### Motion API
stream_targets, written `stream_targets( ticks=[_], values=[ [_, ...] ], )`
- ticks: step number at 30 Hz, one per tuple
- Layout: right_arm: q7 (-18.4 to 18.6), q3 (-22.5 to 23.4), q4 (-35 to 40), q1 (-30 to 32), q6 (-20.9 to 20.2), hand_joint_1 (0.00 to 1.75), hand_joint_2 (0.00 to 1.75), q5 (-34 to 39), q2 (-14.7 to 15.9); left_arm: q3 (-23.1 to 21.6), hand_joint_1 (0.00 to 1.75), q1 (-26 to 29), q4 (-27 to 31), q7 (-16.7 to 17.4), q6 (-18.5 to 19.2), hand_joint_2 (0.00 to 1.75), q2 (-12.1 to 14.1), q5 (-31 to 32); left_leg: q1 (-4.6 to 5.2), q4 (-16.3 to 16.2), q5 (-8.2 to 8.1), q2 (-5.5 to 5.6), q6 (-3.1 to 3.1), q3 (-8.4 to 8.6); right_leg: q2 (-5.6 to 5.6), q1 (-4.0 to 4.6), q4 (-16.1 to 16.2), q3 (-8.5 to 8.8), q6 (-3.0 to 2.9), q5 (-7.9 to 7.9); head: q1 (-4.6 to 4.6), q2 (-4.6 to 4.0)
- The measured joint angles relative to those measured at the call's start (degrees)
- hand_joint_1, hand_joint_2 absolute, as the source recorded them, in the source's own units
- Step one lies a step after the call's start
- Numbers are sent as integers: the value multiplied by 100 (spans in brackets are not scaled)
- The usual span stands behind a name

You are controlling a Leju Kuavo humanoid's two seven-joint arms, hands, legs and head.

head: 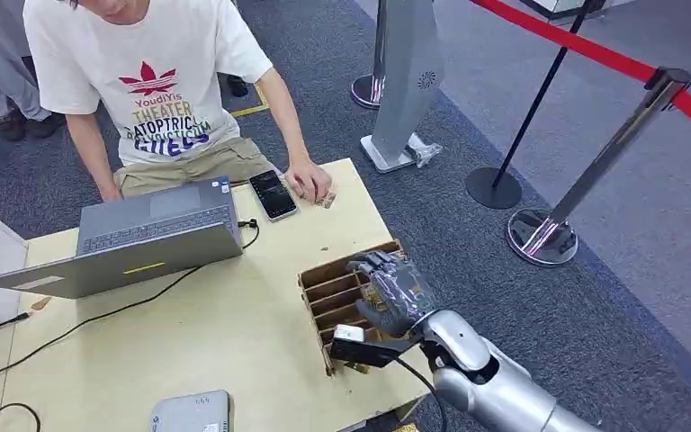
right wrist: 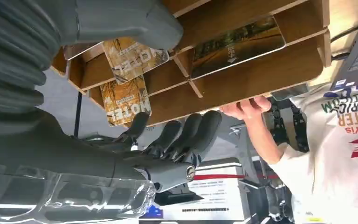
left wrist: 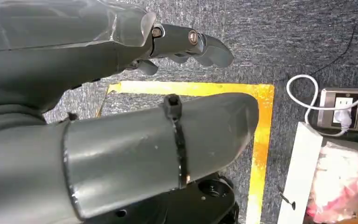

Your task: Pass the card to the sensor for recognition and then transmit it.

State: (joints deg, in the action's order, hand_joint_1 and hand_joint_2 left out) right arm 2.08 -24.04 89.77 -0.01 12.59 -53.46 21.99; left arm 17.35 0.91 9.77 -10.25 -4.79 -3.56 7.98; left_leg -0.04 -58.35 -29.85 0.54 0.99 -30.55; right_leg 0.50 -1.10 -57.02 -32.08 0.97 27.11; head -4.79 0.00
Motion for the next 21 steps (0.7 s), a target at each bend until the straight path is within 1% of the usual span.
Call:
stream_targets(
  ticks=[1, 2, 4, 5, 9, 13, 14, 21],
  values=[
    [-2, 5, -4, -1, -13, 84, 175, 2, 0, 4, 0, 1, 0, 0, 0, 0, 0, 0, 0, 0, 0, 0, 0, 0, 0, 0, 0, 0, 0, 0, 0, 0],
    [-2, 9, -11, -3, -24, 86, 175, 2, 0, 9, 0, 1, 0, 0, 0, 0, 2, 0, 0, 0, 0, 0, 0, -1, 0, 0, 0, 0, 0, 0, 0, 0],
    [-18, 13, -26, -15, -39, 84, 175, 22, 0, 17, 0, 4, 0, -2, 7, 0, 2, -2, 0, 0, 0, 0, 0, -1, 0, 0, 0, 0, 0, 0, 0, 0],
    [-35, 13, -46, -32, -57, 75, 175, 31, 0, 22, 0, 4, 0, 0, 18, 0, 7, -4, 0, 0, 0, 0, 0, -1, 0, 0, 0, 0, 0, 0, 0, 0],
    [-59, 13, -103, -90, -74, 73, 175, 107, 0, 31, 0, 16, 0, 0, 44, 0, 26, -11, 0, 0, 0, 0, 0, 0, 0, 0, 0, 0, 0, 0, 0, 0],
    [-87, 13, -142, -113, -74, 66, 175, 105, 0, 46, 0, 37, 0, -2, 48, 0, 44, -20, 0, 0, 0, 0, 0, 0, -1, 0, 0, 0, 0, 0, 0, 0],
    [-96, 13, -153, -119, -74, 73, 175, 107, 0, 55, 0, 41, 0, -2, 48, 0, 46, -20, 0, 0, 0, 0, 0, -1, -1, 0, 0, 0, 0, 0, 0, 0],
    [-142, 11, -212, -128, -70, 77, 175, 129, 0, 111, 0, 73, 0, 0, 52, 0, 52, -37, 0, 0, 0, 0, 0, 0, 0, 0, 0, -1, 0, 0, 0, 0]
  ],
)
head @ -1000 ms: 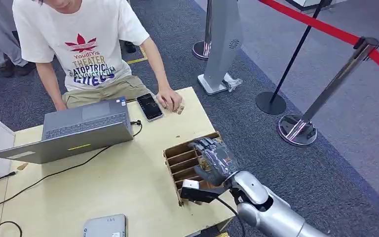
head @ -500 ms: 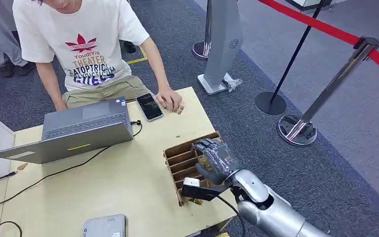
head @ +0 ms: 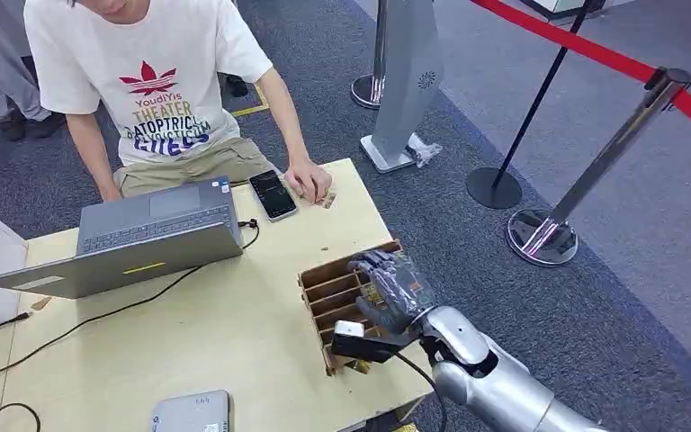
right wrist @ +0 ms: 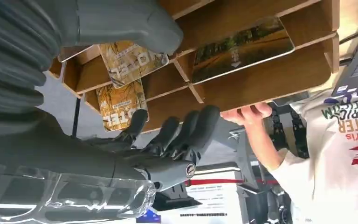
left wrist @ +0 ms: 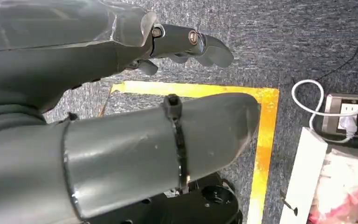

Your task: Pass the card to the sensor for recognition and then transmit it.

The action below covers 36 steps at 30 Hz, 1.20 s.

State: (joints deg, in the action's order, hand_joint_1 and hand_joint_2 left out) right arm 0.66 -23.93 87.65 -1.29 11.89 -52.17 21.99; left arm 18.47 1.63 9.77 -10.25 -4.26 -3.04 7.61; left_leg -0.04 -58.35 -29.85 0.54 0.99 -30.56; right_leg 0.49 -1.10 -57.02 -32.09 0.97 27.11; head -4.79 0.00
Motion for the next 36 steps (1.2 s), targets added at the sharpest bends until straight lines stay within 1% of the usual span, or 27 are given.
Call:
stream_targets(
  ticks=[2, 4, 15, 16, 17, 19, 20, 21, 22, 23, 25, 26, 28, 29, 30, 31, 32, 33, 36],
  values=[
    [-4, -4, -20, -1, 0, 84, 175, 0, 0, 4, 0, 1, 0, 0, -2, 0, 0, -9, 0, 0, 0, 0, 0, 0, 0, 0, 0, 0, 0, 0, 0, 0],
    [-4, -15, -33, 0, 0, 86, 175, 0, 0, 9, 0, 1, 0, 0, -4, 0, 0, -24, 0, 0, 0, 0, 0, 0, 0, 0, 0, 0, 0, 0, 0, 0],
    [50, -35, 17, 131, 57, 87, 175, -9, 0, 9, 0, -2, 0, 44, -37, 0, 0, 20, 0, 0, 0, 0, 0, 0, 0, 0, 0, -2, 0, 0, 0, 0],
    [52, -37, 37, 148, 59, 91, 175, -9, 0, 9, 0, -2, 0, 46, -37, 0, 0, 24, 0, 0, 0, 0, 0, 0, 0, 0, 0, -2, 0, 0, 0, 0],
    [55, -41, 50, 162, 59, 105, 175, -11, 0, 9, 0, -2, 0, 48, -37, 0, 0, 28, 0, 0, 0, 0, 0, 0, 0, 0, 0, -2, 0, 0, 0, 0],
    [59, -42, 92, 194, 59, 105, 175, -11, 0, 9, 0, -3, 0, 55, -37, 0, 0, 42, 0, 0, 0, 0, 0, 0, 0, 0, 0, -3, 0, 0, 0, 0],
    [79, -44, 116, 207, 57, 136, 175, -15, -2, 9, 0, -3, 0, 55, -37, 0, 0, 50, 0, 0, 0, 0, 0, 0, 0, 0, 0, -3, 0, 0, 0, 0],
    [92, -44, 133, 214, 57, 143, 175, -26, -2, 9, 0, -3, 0, 55, -35, 0, 0, 61, 1, 0, 0, 0, 0, 0, 0, 0, 0, -3, 0, 0, 0, 0],
    [94, -44, 147, 216, 57, 145, 175, -28, -2, 9, 0, -4, 0, 59, -35, 0, 0, 61, 0, 0, 0, 0, 0, 1, 0, 0, 0, -3, 0, 0, 0, 0],
    [103, -44, 168, 220, 57, 152, 175, -31, -2, 9, 0, -4, 0, 72, -28, 0, 0, 66, 0, 0, 0, 0, 0, 1, 0, 0, 0, -3, 0, 0, 0, 0],
    [107, -44, 201, 232, 57, 152, 175, -33, -2, 7, 0, -5, 0, 101, -20, 0, 0, 79, 0, 0, 0, 0, 0, 1, 0, 0, 0, -2, 0, 0, 0, 0],
    [107, -44, 219, 236, 55, 147, 175, -33, -4, 7, 0, -5, 0, 105, -20, 0, 0, 79, 0, 0, 0, 0, 0, 1, 0, 0, 0, -2, 0, 0, 0, 0],
    [107, -44, 234, 241, 57, 145, 175, -33, -7, 7, 0, -6, 0, 105, -20, 0, 0, 81, 0, 0, 0, 0, 0, 1, 0, 0, 0, -2, 0, 0, 0, 0],
    [109, -44, 238, 241, 55, 140, 175, -33, -7, 7, 0, -7, 0, 107, -20, 0, 0, 83, 0, 0, 0, 0, 0, 1, 0, 0, 0, -2, 0, 0, 0, 0],
    [109, -44, 238, 241, 55, 119, 175, -33, -9, 4, 0, -7, 0, 107, -20, 0, 0, 96, 0, 0, 0, 0, 0, 1, 0, 0, 0, -2, 0, 0, 0, 0],
    [109, -44, 238, 242, 55, 106, 175, -35, -11, 4, 0, -8, 0, 111, -20, 0, 0, 98, 0, 0, 0, 0, 0, 1, 0, 0, 0, -2, 0, 0, 0, 0],
    [109, -44, 238, 242, 52, 19, 175, -37, -11, 4, 0, -8, 0, 116, -20, 0, 0, 101, 0, 0, 0, 0, 0, 1, 0, 0, 0, -2, 0, 0, 0, 0],
    [111, -46, 238, 246, 52, 14, 175, -37, -13, 4, 0, -8, 0, 116, -20, 0, 0, 107, 0, 0, 0, 0, 0, 0, 0, 0, 0, -3, 0, 0, 0, 0],
    [114, -46, 238, 254, 52, 10, 175, -42, -22, 2, 0, -9, 0, 122, -20, 0, 0, 116, 0, 0, 0, 0, 0, 0, 0, 0, 1, -3, 0, 0, 0, 0]
  ],
)
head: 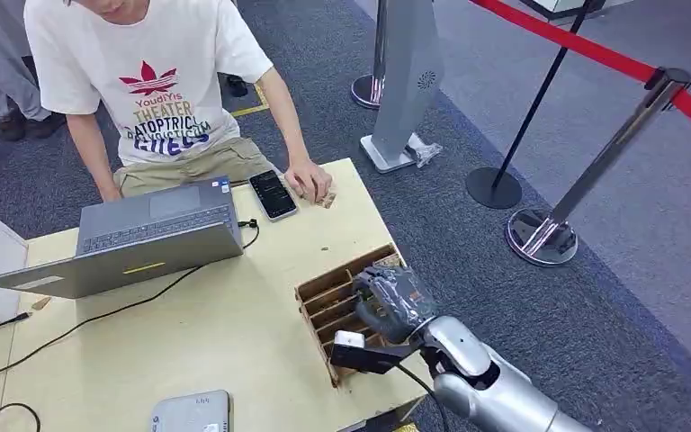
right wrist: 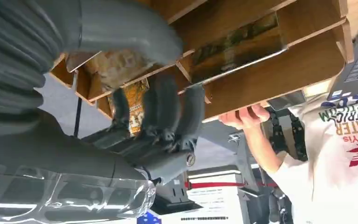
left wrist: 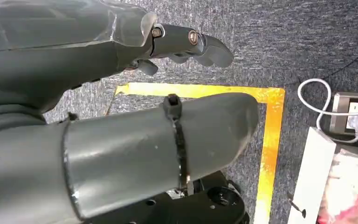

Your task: Pass the card to the sensor for recognition and then transmit it.

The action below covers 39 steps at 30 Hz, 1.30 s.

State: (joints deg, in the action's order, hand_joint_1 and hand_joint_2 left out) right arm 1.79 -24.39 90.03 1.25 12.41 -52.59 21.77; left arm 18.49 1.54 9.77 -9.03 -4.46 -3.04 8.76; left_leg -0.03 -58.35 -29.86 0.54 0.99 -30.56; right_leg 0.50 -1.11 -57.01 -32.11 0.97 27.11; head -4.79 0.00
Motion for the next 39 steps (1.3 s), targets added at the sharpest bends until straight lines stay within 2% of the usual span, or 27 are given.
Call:
stream_targets(
  ticks=[6, 13, 18, 20, 21, 31, 32, 33, 39],
  values=[
    [-2, 0, -2, 1, -4, 5, 175, -4, -4, 0, 0, -2, 0, 22, 0, 0, 0, 4, 0, 0, 0, 0, 0, 0, 0, 0, 0, 0, 0, 0, 0, 0],
    [-13, -2, -9, -32, -13, 7, 175, -79, -24, 0, 0, -5, 0, 35, 0, 0, 0, -2, 0, 0, 0, 0, 0, -1, 0, 0, 0, 0, 0, 0, 0, 0],
    [-22, -22, -11, -69, -26, 26, 175, -85, -35, 0, 0, -7, 0, 35, -2, 0, 0, -2, 0, 0, 0, 0, 0, -1, 0, 0, 0, 0, 0, 0, 0, 0],
    [-24, -39, -11, -96, -44, 37, 175, -85, -35, 0, 0, -8, 0, 35, -4, 0, 0, 0, 0, 0, 0, 0, 0, -1, 0, 0, 0, 0, 0, 0, 0, 0],
    [-30, -50, -11, -110, -48, 49, 175, -85, -35, 0, 0, -9, 0, 35, -4, 0, 0, 2, 0, 0, 0, 0, 0, -1, 0, 0, 0, 0, 0, 0, 0, 0],
    [-149, -151, 70, -243, -111, 63, 175, 46, -35, 0, 0, -26, 0, 37, -22, 0, -7, 11, 0, 0, 0, 0, 0, -1, 0, 0, 0, 0, 0, 0, 0, 0],
    [-166, -166, 72, -269, -116, 63, 175, 55, -35, 0, 0, -31, 0, 37, -30, 0, -9, 2, 0, 0, 0, 0, 0, -1, 1, 0, 0, 0, 0, 0, 0, 0],
    [-186, -181, 72, -295, -125, 56, 175, 85, -35, 0, 0, -35, 0, 39, -35, 0, -11, -4, 0, 0, 0, 0, 0, -1, 1, 0, 0, 0, 0, 0, 0, 0],
    [-289, -291, 33, -499, -181, 61, 175, 151, -35, 9, 0, -39, 0, 52, -63, 0, -33, -79, 0, 0, 0, 0, 0, -1, 0, 0, 0, 0, 0, 0, 0, 0]
  ],
)
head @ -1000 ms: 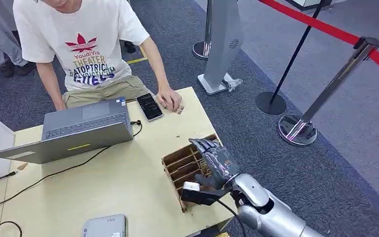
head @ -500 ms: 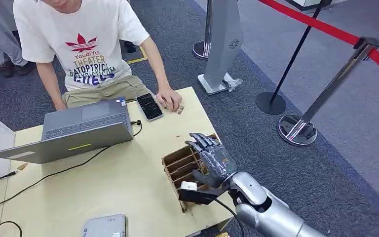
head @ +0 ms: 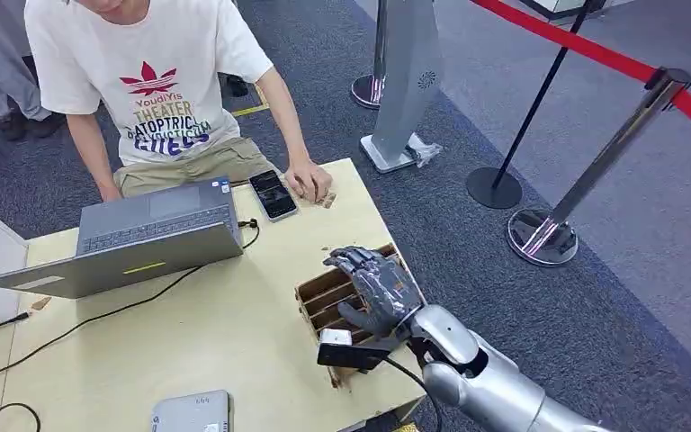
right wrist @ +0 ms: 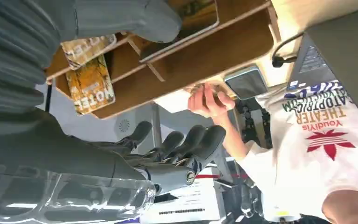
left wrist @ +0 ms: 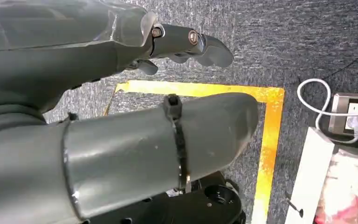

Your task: Pass the card to the sensor for recognition and then transmit it.

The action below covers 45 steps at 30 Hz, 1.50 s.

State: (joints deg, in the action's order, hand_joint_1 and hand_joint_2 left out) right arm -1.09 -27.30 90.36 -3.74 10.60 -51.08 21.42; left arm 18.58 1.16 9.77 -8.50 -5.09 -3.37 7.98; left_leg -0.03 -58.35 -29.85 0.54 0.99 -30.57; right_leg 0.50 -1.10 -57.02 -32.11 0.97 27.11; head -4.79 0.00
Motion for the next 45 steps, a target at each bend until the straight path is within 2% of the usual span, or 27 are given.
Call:
stream_targets(
  ticks=[11, 15, 23, 29, 37, 40, 45],
  values=[
    [-52, -125, -192, -206, -35, 63, 175, 109, 0, 26, 0, -3, 0, 20, -92, 0, -52, -31, 0, 0, 0, 0, 0, 0, 0, 0, 0, -1, 0, 0, 0, 0],
    [-50, -129, -282, -229, -28, 70, 175, 168, 0, 59, 0, -5, 0, 22, -138, 0, -72, -44, 0, 0, 0, 0, 0, 0, 0, 0, 0, -1, 0, 0, 0, 0],
    [-9, -131, -310, -173, -9, 68, 175, 66, 0, 133, 0, -11, 0, 61, -151, 0, -79, -35, 0, 0, 0, 0, 0, 1, 0, 0, 0, -2, 0, 0, 0, 0],
    [-11, -140, -312, -183, -18, 59, 175, 61, 0, 149, 0, -11, 0, 68, -149, 0, -79, -79, 0, 0, 0, 0, 0, -2, 0, 0, 0, -2, 0, 0, 0, 0],
    [-22, -138, -337, -188, -17, 63, 175, 61, 0, 149, 0, -12, 0, 68, -142, 0, -79, -61, 0, 0, 0, 0, 0, -1, 0, 0, 0, -2, 0, 0, 0, 0],
    [-26, -138, -339, -187, -15, 72, 175, 61, 0, 149, 0, -12, 0, 68, -140, 0, -79, -50, 0, 0, 0, 0, 0, -1, 0, 0, 0, -3, 0, 0, 0, 0],
    [-24, -138, -339, -185, -11, 72, 175, 61, 0, 149, 0, -14, 0, 68, -131, 0, -79, -22, 0, 0, 0, 0, 0, -2, 0, 0, 0, -4, 0, 0, 0, 0]
  ],
)
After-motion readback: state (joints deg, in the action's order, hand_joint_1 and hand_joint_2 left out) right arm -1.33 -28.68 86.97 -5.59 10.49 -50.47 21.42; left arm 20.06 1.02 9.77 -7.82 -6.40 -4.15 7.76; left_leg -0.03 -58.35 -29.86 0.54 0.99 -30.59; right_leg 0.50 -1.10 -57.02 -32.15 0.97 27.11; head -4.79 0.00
